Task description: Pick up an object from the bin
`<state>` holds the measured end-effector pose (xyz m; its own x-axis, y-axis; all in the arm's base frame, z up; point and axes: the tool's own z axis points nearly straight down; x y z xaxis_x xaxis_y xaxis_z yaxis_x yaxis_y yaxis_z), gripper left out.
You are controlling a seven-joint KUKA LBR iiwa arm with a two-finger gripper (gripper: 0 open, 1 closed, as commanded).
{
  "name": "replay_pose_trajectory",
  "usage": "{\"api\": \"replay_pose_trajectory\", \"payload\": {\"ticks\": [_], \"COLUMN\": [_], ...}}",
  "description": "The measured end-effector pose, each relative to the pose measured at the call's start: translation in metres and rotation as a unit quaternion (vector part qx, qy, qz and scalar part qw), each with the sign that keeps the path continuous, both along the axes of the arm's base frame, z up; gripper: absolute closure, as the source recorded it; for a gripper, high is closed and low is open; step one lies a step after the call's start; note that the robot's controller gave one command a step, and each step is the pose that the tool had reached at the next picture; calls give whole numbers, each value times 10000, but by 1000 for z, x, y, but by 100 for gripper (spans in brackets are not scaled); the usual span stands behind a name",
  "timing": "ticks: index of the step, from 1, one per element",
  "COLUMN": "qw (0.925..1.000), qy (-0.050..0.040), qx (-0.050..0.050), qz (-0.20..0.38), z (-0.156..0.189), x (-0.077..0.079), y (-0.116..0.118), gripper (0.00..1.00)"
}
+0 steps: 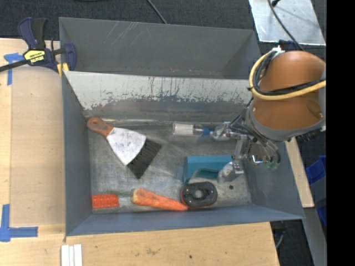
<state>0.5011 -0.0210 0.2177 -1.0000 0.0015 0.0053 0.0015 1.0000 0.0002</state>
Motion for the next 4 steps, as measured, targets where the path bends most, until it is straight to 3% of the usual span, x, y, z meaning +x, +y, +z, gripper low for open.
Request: {"api": "replay_pose_trajectory", "payload": {"ticks": [1, 2, 3, 4], "qw": [10000, 9994, 9926, 9400], "qy": [-42, -73, -61, -199], "qx": [-2, -5, -3, -54], "qz": [3, 328, 1211, 3405], "z": [4, -38, -95, -135], "x": [2, 13, 24, 36], "y": [0, -4, -14, -21], "gripper": [0, 0, 0, 100]}}
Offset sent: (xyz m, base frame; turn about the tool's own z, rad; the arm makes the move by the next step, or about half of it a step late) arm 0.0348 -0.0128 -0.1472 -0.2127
